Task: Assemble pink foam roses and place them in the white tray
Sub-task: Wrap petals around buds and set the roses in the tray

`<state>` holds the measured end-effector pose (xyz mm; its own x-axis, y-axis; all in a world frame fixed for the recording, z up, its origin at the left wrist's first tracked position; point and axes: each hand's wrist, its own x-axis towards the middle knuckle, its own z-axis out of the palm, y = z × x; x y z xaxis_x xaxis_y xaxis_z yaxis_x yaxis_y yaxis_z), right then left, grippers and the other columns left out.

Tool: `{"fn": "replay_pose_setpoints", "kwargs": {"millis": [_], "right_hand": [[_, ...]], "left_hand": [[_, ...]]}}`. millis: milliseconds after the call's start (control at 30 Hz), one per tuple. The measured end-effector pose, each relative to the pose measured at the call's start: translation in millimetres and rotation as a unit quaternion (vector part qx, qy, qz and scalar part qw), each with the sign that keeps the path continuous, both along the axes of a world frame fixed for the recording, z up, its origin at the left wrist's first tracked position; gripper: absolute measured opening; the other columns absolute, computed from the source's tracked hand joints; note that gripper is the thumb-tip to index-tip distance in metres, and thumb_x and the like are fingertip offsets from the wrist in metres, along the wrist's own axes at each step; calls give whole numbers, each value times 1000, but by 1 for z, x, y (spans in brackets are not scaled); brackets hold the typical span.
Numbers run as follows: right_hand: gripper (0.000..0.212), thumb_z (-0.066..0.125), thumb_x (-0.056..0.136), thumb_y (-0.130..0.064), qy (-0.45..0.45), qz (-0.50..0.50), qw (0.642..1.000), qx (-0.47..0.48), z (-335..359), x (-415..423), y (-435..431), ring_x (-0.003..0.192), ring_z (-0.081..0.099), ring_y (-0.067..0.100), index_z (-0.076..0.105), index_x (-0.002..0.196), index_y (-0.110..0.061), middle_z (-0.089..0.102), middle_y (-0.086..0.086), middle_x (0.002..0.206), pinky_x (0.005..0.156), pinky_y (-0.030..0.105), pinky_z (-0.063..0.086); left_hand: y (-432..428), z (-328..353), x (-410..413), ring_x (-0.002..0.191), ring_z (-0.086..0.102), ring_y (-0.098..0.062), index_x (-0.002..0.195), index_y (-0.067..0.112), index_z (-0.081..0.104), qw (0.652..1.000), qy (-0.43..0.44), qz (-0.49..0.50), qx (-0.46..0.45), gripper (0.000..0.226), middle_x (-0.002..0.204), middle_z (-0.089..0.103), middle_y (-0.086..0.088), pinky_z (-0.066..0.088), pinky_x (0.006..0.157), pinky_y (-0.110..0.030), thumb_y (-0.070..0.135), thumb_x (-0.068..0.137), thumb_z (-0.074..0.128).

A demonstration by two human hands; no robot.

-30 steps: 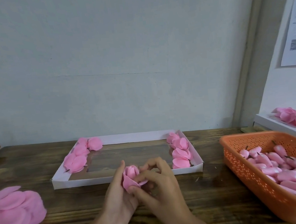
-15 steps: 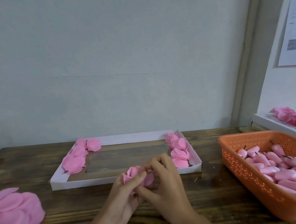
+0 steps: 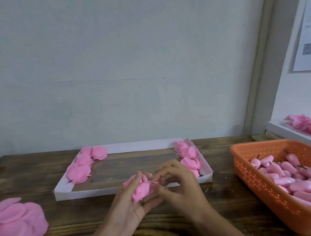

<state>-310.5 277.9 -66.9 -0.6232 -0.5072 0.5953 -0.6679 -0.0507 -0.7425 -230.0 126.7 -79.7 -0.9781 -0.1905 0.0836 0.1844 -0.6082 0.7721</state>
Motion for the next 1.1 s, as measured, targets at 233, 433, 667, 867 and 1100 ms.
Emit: {"fn": "replay_pose_setpoints", "kwargs": {"millis": [233, 433, 667, 867, 1100], "right_hand": [[7, 75, 76, -21, -37, 82, 996, 8, 0, -1, 0, 114, 62, 21, 77, 82, -21, 57, 1, 114, 91, 33, 55], [8, 84, 83, -20, -17, 97, 994, 36, -3, 1, -2, 122, 58, 21, 82, 90, -25, 53, -4, 119, 102, 32, 50], [12, 85, 85, -20, -21, 117, 992, 33, 0, 5, -3, 119, 58, 21, 83, 94, -26, 52, -5, 125, 102, 33, 50], [15, 87, 82, -13, -12, 172, 984, 38, 0, 3, -2, 132, 51, 24, 84, 95, -20, 50, -4, 131, 105, 44, 53], [15, 84, 87, -21, -4, 142, 989, 43, -2, 2, -3, 130, 55, 20, 83, 97, -32, 52, -11, 131, 104, 37, 52]], "left_hand": [[-4, -5, -1, 96, 63, -39, 100, -4, 50, 999, 8, 22, -41, 40, 99, 54, -25, 60, 81, -49, 34, 101, 63], [9, -2, 0, 81, 69, -25, 92, 1, 73, 995, -11, 38, -95, 40, 89, 67, -21, 61, 69, -46, 41, 96, 69], [14, 3, 1, 71, 66, -23, 89, 6, 78, 994, -31, 62, -81, 38, 84, 65, -20, 56, 56, -37, 38, 92, 59], [13, 2, 0, 64, 54, -24, 59, 4, 62, 991, -61, 110, -37, 49, 53, 48, -12, 45, 69, -37, 47, 82, 68], [15, 3, 2, 65, 69, -22, 71, 4, 72, 993, -70, 98, -14, 41, 69, 67, -16, 60, 58, -37, 37, 93, 63]]}}
